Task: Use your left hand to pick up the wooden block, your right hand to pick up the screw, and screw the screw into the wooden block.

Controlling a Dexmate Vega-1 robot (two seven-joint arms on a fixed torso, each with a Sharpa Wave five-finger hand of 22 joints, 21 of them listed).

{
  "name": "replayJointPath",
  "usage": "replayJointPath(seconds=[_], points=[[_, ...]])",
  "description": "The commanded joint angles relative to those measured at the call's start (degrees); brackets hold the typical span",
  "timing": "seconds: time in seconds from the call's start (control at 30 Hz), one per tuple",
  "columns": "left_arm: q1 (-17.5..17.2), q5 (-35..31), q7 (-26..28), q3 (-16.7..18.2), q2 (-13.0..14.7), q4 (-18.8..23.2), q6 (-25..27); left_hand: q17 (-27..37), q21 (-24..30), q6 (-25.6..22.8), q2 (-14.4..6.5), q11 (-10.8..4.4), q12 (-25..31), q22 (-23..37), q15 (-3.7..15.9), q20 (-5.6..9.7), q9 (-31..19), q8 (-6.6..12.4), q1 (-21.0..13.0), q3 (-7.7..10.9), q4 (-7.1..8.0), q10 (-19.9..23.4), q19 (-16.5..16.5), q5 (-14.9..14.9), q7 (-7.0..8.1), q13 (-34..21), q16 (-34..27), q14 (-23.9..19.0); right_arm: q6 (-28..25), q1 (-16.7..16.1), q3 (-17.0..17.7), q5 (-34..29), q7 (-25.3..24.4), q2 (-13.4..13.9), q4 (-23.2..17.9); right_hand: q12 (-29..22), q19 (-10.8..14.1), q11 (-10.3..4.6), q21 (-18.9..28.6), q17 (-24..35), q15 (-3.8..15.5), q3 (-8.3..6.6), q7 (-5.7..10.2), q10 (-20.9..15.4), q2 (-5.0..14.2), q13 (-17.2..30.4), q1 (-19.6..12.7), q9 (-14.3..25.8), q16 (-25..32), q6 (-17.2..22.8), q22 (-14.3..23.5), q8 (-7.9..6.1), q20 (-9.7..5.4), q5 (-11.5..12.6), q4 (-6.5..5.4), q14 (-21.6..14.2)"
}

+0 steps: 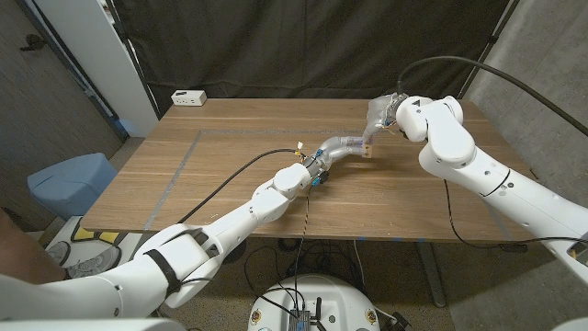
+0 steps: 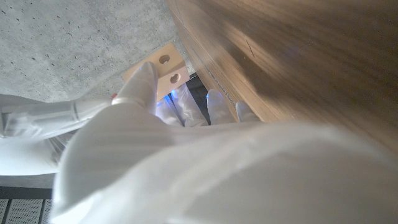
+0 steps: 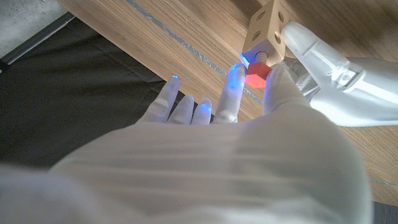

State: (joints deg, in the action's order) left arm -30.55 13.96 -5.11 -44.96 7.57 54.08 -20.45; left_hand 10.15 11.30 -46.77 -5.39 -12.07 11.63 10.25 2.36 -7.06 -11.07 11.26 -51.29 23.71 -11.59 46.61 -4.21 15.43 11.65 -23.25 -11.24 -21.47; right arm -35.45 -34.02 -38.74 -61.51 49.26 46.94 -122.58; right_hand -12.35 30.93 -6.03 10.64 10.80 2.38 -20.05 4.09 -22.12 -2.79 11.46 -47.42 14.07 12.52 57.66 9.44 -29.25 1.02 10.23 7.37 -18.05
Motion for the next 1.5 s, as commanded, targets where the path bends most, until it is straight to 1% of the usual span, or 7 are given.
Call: replayJointPath(seconds=[0.03,0.43,0.97,1.03,1.37,1.4,1.5], points=[[-0.37,-0.09,0.47,0.07,0.22,0.69,0.56,0.00,0.57,-2.57,-1.76,-0.02,0.33,0.27,1.53,0.18,-0.15,0.49,1.55,3.35,2.89,0.38,-0.32,0.44,-2.09,-0.30,0.16,-0.46,-0.01,-0.48,-0.02,-0.90,-0.68,-0.64,0.62,-0.29,0.59,-0.35,0.55,0.09,1.07,0.28,-0.28,-1.02,0.00,0.02,0.86,-0.06,0.24,1.21,0.11,-0.61,-0.55,0.11,-0.33,-0.74],[-0.33,-0.02,0.55,0.06,0.05,0.56,0.54,0.02,0.59,-2.43,-1.92,0.01,0.28,0.28,1.47,0.16,-0.15,0.42,1.73,3.56,2.94,0.23,-0.37,0.48,-2.19,-0.32,0.14,-0.47,-0.24,-0.86,-0.20,-2.41,-0.94,-1.30,0.89,-0.30,1.12,-0.72,0.51,0.09,1.37,0.82,-0.56,-2.24,0.29,-0.01,2.15,-0.36,0.34,3.14,0.10,-1.20,-0.97,0.33,-0.73,-1.53],[-0.35,0.03,0.63,0.10,0.03,0.61,0.47,0.05,0.62,-2.51,-2.27,0.09,0.28,0.28,1.33,0.07,-0.16,0.44,2.01,3.93,3.06,0.23,-0.46,0.55,-2.25,-0.30,0.08,-0.59,-0.25,-1.61,-0.10,-3.94,-2.58,-2.24,1.41,-0.32,2.34,-1.47,0.48,0.01,1.69,3.14,-0.98,-5.05,-0.93,-0.10,6.44,-1.02,0.47,7.89,0.12,-2.66,-1.39,0.69,-1.78,-3.51],[-0.35,0.04,0.65,0.12,0.02,0.55,0.37,0.05,0.62,-2.51,-2.29,0.09,0.28,0.28,1.28,0.09,-0.16,0.44,2.03,3.96,3.06,0.23,-0.45,0.56,-2.28,-0.30,0.05,-0.67,-0.27,-1.61,-0.14,-4.24,-2.58,-2.37,1.51,-0.26,2.56,-1.94,0.50,0.00,1.74,3.38,-1.01,-5.34,-0.99,-0.12,6.88,-1.15,0.40,8.92,0.12,-2.97,-1.44,0.84,-1.87,-3.60],[-0.47,0.27,0.59,0.25,0.06,0.53,0.44,0.08,0.65,-2.44,-2.66,0.36,0.19,0.28,1.11,-0.02,-0.16,0.40,2.27,4.31,3.19,0.15,-0.55,0.63,-2.45,-0.17,0.00,-0.83,-0.06,-2.14,-0.01,-4.97,-4.00,-2.89,2.27,-0.44,3.50,-2.49,0.55,-0.06,2.59,3.51,-1.04,-7.59,-0.48,-0.18,6.69,-1.68,0.61,12.05,0.14,-3.79,-1.88,1.41,-1.38,-5.14],[-0.47,0.34,0.55,0.29,0.01,0.42,0.37,0.09,0.65,-2.43,-2.71,0.33,0.20,0.28,1.13,0.01,-0.17,0.39,2.31,4.36,3.21,0.18,-0.57,0.64,-2.44,-0.16,-0.01,-0.86,-0.12,-2.16,-0.05,-5.10,-4.00,-2.95,2.36,-0.43,3.64,-2.98,0.56,-0.06,2.61,3.49,-0.99,-7.85,-0.34,-0.20,6.60,-1.76,0.59,12.61,0.14,-3.94,-2.00,1.47,-1.29,-5.22],[-0.48,0.40,0.51,0.31,0.04,0.39,0.42,0.07,0.66,-2.44,-2.69,0.33,0.18,0.28,1.12,0.00,-0.17,0.40,2.34,4.41,3.18,0.13,-0.60,0.64,-2.44,-0.14,0.00,-0.88,-0.36,-2.30,-0.07,-5.44,-4.24,-3.17,2.61,-0.38,3.90,-2.88,0.55,-0.07,2.80,3.51,-0.97,-8.39,-0.13,-0.22,6.44,-1.95,0.62,13.71,0.14,-4.21,-2.19,1.58,-1.10,-5.65]])
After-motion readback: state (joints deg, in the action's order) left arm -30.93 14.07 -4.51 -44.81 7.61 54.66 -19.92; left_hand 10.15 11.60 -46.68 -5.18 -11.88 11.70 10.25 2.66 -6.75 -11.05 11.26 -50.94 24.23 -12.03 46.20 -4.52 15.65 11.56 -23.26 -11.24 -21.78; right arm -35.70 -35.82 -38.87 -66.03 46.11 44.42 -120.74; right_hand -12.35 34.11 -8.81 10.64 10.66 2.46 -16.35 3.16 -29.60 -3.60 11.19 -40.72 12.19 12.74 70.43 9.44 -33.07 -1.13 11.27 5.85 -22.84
